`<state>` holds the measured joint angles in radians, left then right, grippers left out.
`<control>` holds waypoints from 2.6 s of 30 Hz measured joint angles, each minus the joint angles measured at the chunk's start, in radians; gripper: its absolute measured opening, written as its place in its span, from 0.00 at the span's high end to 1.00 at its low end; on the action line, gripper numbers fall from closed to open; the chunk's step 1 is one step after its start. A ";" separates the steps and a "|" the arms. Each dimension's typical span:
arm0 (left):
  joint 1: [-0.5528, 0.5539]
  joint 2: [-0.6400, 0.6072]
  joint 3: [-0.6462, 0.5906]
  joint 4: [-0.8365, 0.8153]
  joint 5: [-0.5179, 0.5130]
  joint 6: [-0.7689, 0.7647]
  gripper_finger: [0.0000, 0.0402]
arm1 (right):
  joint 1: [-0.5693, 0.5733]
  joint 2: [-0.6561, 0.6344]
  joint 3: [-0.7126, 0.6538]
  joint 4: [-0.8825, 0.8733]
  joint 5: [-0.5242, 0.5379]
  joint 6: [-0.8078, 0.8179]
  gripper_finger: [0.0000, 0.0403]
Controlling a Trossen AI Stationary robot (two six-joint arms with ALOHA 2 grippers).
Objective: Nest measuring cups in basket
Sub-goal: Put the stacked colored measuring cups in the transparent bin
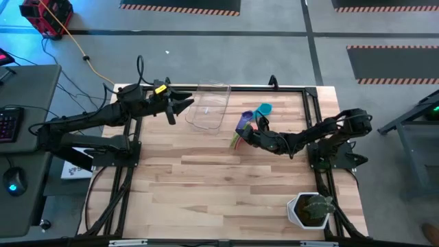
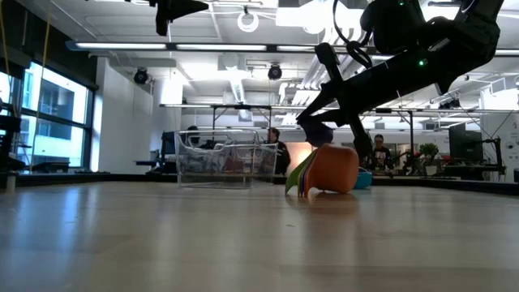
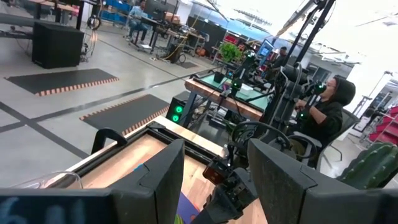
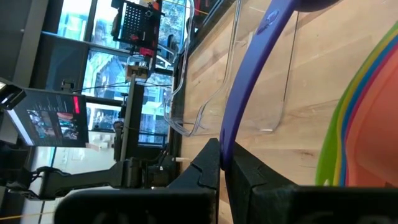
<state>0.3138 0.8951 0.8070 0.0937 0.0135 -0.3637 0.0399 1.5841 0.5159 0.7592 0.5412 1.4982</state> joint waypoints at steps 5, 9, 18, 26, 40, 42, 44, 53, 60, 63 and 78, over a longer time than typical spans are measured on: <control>0.000 0.000 0.001 0.001 0.000 -0.001 0.58 | -0.001 0.000 -0.001 0.022 -0.018 -0.026 1.00; 0.000 0.000 0.001 0.001 0.000 -0.001 0.58 | -0.001 -0.044 -0.001 0.031 -0.047 -0.093 1.00; 0.000 0.000 0.001 0.002 0.004 -0.003 0.58 | -0.051 -0.318 -0.001 -0.289 -0.124 -0.224 1.00; 0.000 0.000 0.001 0.002 0.008 -0.026 0.58 | -0.073 -0.577 -0.021 -0.815 -0.087 -0.226 1.00; 0.000 0.000 0.001 0.001 0.006 -0.027 0.58 | -0.019 -0.710 -0.502 -0.439 0.032 0.057 1.00; 0.000 0.000 0.001 0.001 0.003 -0.027 0.58 | -0.023 -0.709 -0.505 -0.467 0.048 0.098 1.00; 0.000 0.000 0.001 0.001 0.002 -0.027 0.58 | -0.030 -0.708 -0.502 -0.514 0.060 0.120 1.00; 0.000 0.000 0.001 0.000 0.001 -0.027 0.58 | -0.071 -0.714 -0.498 -0.499 -0.020 0.093 0.74; 0.000 0.000 0.001 0.000 0.001 -0.027 0.58 | -0.092 -0.775 -0.498 -0.499 -0.070 0.087 0.49; 0.000 0.000 0.001 0.000 0.001 -0.027 0.58 | -0.103 -0.823 -0.495 -0.501 -0.099 0.065 0.47; 0.000 0.000 0.001 0.000 0.001 -0.027 0.58 | -0.161 -0.894 -0.234 -0.719 -0.481 -0.181 0.46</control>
<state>0.3138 0.8951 0.8078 0.0937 0.0143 -0.3906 -0.1209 0.6903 0.2815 0.0399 0.0603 1.3177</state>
